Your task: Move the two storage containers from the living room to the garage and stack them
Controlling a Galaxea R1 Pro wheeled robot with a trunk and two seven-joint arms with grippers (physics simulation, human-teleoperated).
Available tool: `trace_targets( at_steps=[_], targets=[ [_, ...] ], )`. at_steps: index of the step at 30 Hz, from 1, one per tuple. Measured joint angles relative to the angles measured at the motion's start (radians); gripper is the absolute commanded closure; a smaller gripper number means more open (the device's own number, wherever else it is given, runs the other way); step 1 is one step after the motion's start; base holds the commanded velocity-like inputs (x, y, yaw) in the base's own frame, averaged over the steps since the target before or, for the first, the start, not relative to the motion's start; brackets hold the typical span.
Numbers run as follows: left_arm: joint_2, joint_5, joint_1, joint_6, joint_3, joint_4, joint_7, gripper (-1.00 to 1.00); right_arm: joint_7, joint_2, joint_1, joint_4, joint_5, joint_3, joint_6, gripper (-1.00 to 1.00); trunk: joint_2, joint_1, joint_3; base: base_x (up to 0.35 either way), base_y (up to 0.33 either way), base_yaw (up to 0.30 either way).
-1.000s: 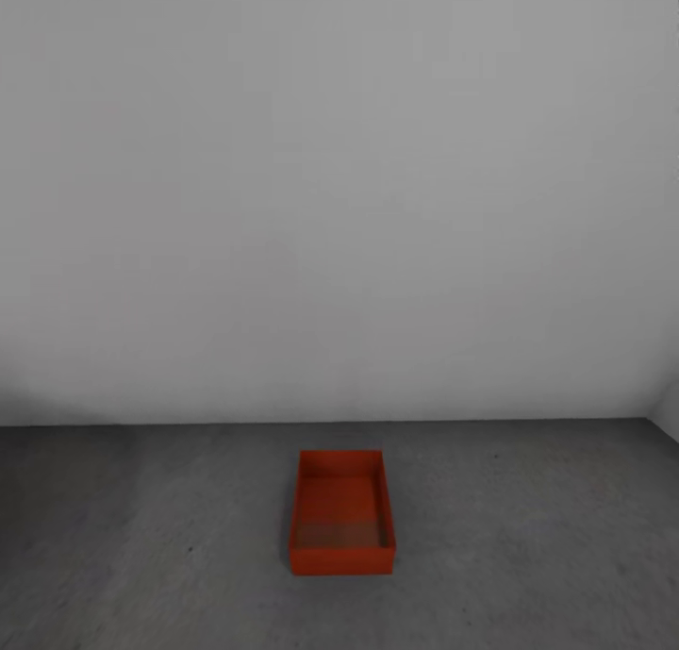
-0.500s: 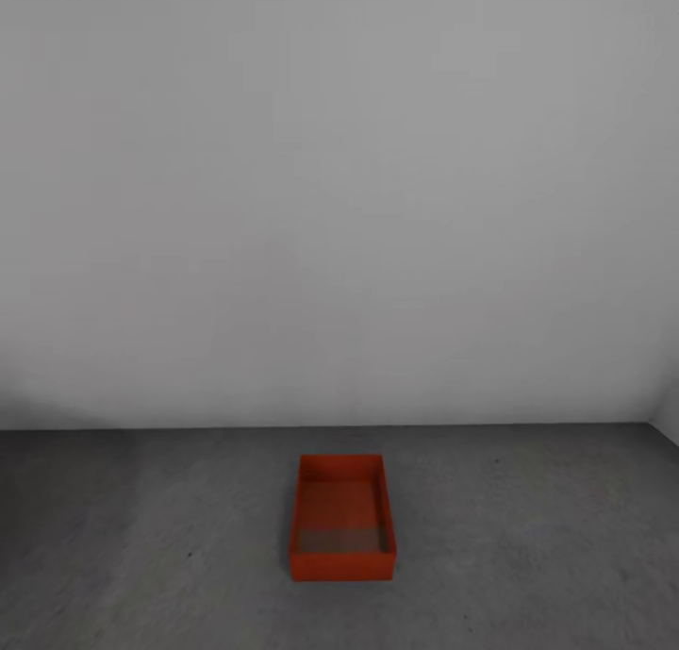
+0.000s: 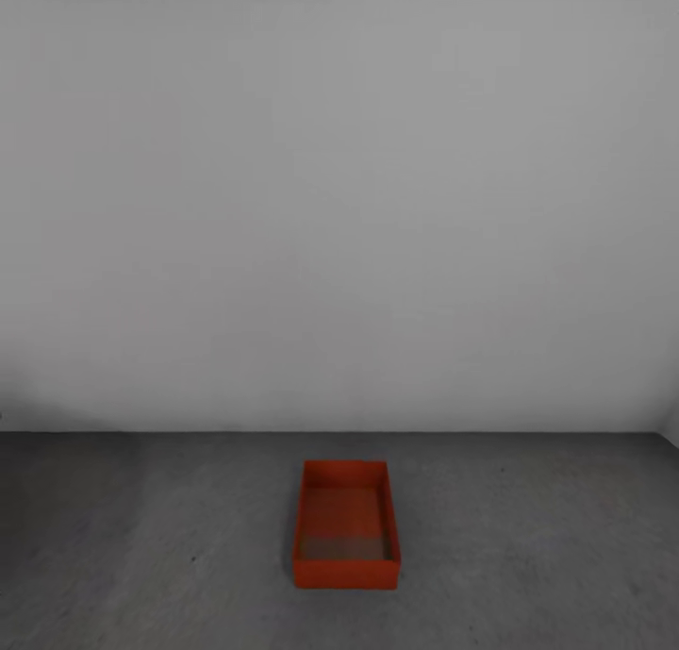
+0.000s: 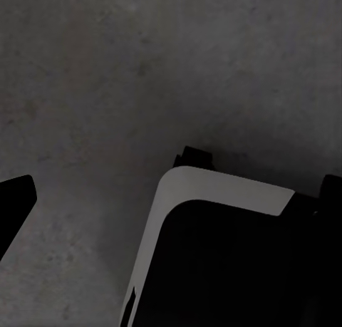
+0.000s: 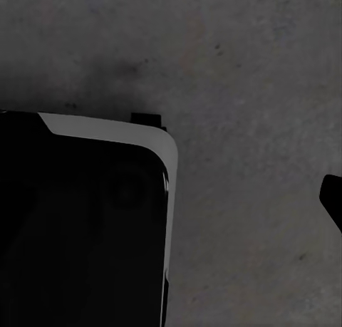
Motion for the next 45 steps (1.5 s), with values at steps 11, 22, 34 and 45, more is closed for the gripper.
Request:
trace_targets(
  at_steps=[11, 22, 34, 45],
  targets=[
    [0.0, 0.0, 0.0, 0.0, 0.0, 0.0, 0.0, -1.0, 0.0, 0.0, 0.0, 0.0, 0.0, 0.0, -0.005, -1.0, 0.0, 0.0, 0.017, 0.0, 0.0, 0.068],
    [0.0, 0.0, 0.0, 0.0, 0.0, 0.0, 0.0, -1.0, 0.002, 0.0, 0.0, 0.0, 0.0, -0.001, -0.005, -1.0, 0.0, 0.0, 0.033, 0.0, 0.0, 0.068],
    [0.001, 0.0, 0.0, 0.0, 0.0, 0.0, 0.0, -1.0, 0.002, 0.0, 0.0, 0.0, 0.0, -0.001, -0.005, -1.0, 0.0, 0.0, 0.051, 0.0, 0.0, 0.052],
    [0.0, 0.0, 0.0, 0.0, 0.0, 0.0, 0.0, -1.0, 0.008, 0.0, 0.0, 0.0, 0.0, 0.0, -0.005, -1.0, 0.0, 0.0, 0.069, 0.0, 0.0, 0.002]
  ],
)
